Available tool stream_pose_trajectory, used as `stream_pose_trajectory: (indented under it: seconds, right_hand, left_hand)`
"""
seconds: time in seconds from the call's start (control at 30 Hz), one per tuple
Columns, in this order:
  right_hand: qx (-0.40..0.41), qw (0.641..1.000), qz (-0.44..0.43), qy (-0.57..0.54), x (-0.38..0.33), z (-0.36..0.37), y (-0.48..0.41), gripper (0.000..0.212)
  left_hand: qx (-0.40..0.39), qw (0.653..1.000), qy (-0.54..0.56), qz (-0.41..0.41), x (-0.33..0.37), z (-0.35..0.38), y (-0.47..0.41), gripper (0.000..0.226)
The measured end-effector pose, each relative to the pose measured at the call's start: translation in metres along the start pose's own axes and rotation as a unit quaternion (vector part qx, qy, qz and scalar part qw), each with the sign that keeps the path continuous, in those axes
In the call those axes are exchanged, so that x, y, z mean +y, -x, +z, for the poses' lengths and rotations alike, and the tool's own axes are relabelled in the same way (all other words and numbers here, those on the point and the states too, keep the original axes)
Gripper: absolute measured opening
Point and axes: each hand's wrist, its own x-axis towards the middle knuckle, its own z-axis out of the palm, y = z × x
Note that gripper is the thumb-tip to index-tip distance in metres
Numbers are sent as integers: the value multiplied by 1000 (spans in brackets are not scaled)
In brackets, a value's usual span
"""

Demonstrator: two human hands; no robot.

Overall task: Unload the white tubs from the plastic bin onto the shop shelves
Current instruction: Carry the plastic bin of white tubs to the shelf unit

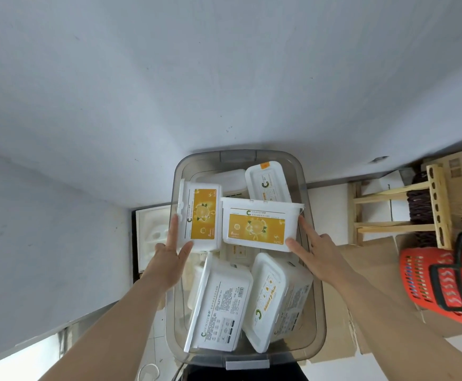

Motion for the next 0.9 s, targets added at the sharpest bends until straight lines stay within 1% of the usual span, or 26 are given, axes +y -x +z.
stream_pose_trajectory:
  seconds: [0.3, 0.4, 0.57, 0.63, 0.73, 0.83, 0.9]
  right_hand:
    - [5, 1000, 17, -1, 6, -2, -6, 89]
    - [2, 1000, 22, 4, 6, -4, 5, 88]
    - [2, 1000, 21, 6, 7, -12, 37, 85]
    - [0, 999, 30, -12, 12, -15, 51, 88]
    - [1, 997, 51, -63, 24, -23, 73, 98]
    - [23, 993, 68, -89, 38, -38, 105, 109]
    - [53, 991, 84, -92, 53, -45, 130, 104]
  left_hand:
    - [-3, 999, -37, 11, 6, -5, -3, 65]
    - [-6, 998, -54, 13, 6, -6, -7, 66]
    - [-32, 996, -73, 31, 11, -5, 1, 69]
    - [-42, 995, -82, 43, 16, -5, 7, 70]
    - [-50, 992, -101, 62, 34, -8, 13, 70]
    - [-65, 983, -135, 107, 67, -8, 20, 70]
    - [-70, 975, -161, 140, 91, -3, 24, 70]
